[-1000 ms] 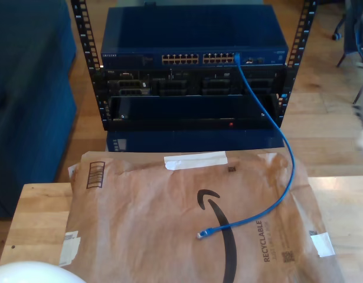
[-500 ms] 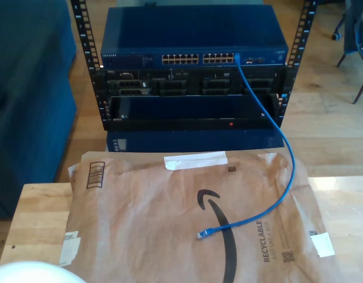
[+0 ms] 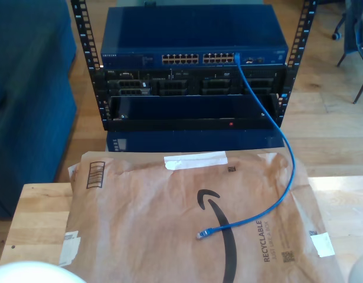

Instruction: Grab the cable and plug it in

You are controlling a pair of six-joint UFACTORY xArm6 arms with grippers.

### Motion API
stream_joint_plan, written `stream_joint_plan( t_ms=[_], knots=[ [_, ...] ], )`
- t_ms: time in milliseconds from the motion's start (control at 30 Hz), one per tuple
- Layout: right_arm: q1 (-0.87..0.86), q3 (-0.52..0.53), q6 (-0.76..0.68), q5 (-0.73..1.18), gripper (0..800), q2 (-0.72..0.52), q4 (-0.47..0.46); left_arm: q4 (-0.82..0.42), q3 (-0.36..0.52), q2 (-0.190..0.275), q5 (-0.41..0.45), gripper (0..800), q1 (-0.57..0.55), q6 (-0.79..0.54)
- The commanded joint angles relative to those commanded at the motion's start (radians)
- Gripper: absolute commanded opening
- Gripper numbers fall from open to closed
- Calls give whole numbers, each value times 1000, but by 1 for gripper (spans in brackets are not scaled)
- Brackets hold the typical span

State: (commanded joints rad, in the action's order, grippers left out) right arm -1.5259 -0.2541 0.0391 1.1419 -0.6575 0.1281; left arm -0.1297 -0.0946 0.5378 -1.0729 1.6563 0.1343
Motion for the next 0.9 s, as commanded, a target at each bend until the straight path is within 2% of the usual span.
stream_joint_plan(
  t_ms=[200,500,900],
  knots=[
    [3,127,9,-41,793,-121,0,0,0,0,0,798,0,-2],
    [2,321,8,-370,797,-104,2,0,0,0,0,799,0,0],
    [-2,328,6,-387,798,-104,5,0,0,0,0,799,0,-2]
  ],
)
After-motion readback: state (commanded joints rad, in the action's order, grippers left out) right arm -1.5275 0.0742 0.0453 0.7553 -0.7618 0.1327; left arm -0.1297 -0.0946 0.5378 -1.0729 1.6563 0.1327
